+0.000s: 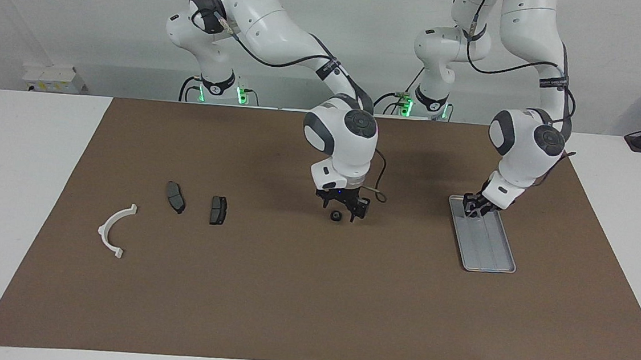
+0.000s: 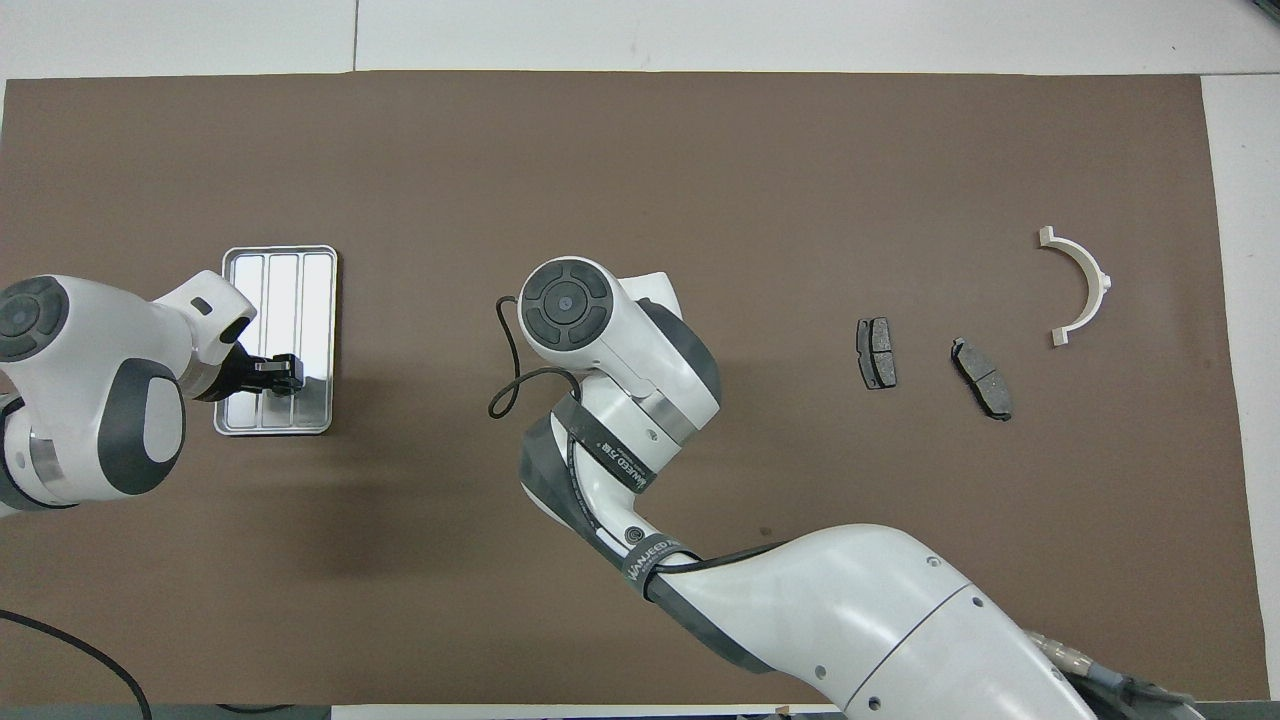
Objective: Place bearing gear from tray to pile
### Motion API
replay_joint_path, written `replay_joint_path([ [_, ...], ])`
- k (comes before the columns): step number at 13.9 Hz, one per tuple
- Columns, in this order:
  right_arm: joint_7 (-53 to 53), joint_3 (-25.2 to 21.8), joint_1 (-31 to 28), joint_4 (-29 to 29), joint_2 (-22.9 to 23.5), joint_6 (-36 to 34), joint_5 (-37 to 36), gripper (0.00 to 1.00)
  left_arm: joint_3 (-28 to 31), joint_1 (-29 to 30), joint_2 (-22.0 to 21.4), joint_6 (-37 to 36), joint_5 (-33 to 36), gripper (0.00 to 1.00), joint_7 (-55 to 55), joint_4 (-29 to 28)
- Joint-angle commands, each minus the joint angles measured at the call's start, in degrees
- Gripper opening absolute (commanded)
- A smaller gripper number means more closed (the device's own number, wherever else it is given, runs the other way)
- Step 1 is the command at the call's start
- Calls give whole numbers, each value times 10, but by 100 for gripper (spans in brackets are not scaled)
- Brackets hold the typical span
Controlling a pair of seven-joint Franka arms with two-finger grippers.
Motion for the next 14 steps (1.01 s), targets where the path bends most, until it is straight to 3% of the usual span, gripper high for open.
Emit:
replay_joint_path([
  [1,7,5,-13,12,5,19,-12,93,0,2,-11,21,-1,51,3,-25],
  [3,3,5,-16,3,5,39,-11,93,0,2,-11,20,-2,49,2,-25],
  [4,-1,5,-14,1,7,41,-10,93,0,2,-11,21,-1,42,2,-25],
  [7,-4,6,-12,-11,9,42,-9,93,0,2,-11,20,-2,3,2,-24],
  [10,-17,6,-11,-23,8,32,-5,93,0,4,-11,-12,-2,0,2,3],
  [14,-18,13,-14,-26,7,27,16,93,0,2,-22,-121,-2,0,-27,77],
])
